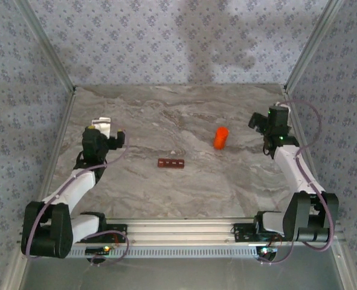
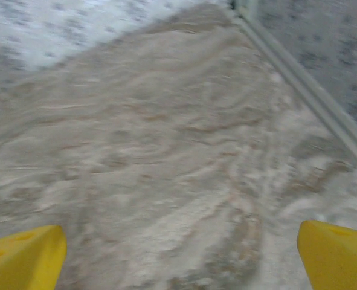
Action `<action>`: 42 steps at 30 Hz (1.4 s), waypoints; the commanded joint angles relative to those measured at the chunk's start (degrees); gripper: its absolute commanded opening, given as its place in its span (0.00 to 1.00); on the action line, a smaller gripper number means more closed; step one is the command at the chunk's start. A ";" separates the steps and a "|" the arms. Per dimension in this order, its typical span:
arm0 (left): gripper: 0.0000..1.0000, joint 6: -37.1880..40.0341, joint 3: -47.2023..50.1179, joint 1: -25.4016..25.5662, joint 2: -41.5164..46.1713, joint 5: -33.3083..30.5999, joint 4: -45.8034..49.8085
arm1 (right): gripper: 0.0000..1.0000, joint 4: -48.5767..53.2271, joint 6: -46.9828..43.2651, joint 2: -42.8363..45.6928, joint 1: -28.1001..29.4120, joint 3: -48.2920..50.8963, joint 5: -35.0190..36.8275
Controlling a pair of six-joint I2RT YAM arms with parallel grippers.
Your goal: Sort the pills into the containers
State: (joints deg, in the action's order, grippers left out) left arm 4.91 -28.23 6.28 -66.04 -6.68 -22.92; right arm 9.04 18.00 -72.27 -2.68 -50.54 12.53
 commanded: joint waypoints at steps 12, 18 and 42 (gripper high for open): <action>0.98 -2.12 9.98 -4.49 -17.54 5.18 -29.72 | 1.00 -37.08 -9.96 -2.41 -3.36 24.87 2.60; 0.98 -2.70 7.42 -6.98 -21.48 11.68 -28.71 | 1.00 -65.88 -15.84 -12.08 0.10 35.02 -3.62; 0.98 -5.69 4.64 -9.41 -21.94 12.07 -23.93 | 1.00 -57.25 -18.70 -15.54 1.00 28.57 -8.50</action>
State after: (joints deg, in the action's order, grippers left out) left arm -0.10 -22.61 -3.01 -87.55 4.93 -46.48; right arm -49.06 -0.49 -88.14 -0.54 -20.84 6.39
